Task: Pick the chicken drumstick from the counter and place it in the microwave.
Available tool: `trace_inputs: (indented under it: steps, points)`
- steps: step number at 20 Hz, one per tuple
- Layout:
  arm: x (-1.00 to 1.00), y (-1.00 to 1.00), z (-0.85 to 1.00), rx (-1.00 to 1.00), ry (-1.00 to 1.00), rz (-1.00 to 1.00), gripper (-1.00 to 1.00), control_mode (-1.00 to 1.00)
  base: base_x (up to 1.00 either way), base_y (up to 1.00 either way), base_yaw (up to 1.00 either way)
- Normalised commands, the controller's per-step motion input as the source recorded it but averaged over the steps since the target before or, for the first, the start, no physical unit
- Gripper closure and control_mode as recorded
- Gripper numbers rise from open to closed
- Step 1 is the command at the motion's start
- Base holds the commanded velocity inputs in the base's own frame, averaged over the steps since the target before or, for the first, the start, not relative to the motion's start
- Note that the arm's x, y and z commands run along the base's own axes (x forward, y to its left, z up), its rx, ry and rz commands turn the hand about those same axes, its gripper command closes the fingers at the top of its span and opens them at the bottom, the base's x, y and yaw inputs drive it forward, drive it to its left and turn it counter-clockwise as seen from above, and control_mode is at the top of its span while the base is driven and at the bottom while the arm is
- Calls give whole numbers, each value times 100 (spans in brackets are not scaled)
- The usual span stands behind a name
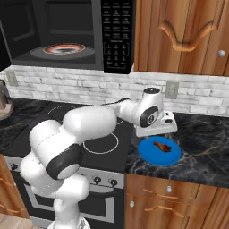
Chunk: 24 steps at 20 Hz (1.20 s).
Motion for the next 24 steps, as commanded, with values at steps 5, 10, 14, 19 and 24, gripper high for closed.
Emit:
trace_inputs:
  steps: [5,10,14,19,24]
  points:
    - [72,-32,-30,1,1,11,-100,-100,0,0,0]
    - [26,-28,-41,10,7,20,-100,-100,0,0,0]
    - [21,-35,-47,9,6,22,-100,-100,0,0,0]
    - [40,-14,-34,4,6,17,-100,-100,0,0,0]
    - [42,-8,-30,1,8,13,-100,-100,0,0,0]
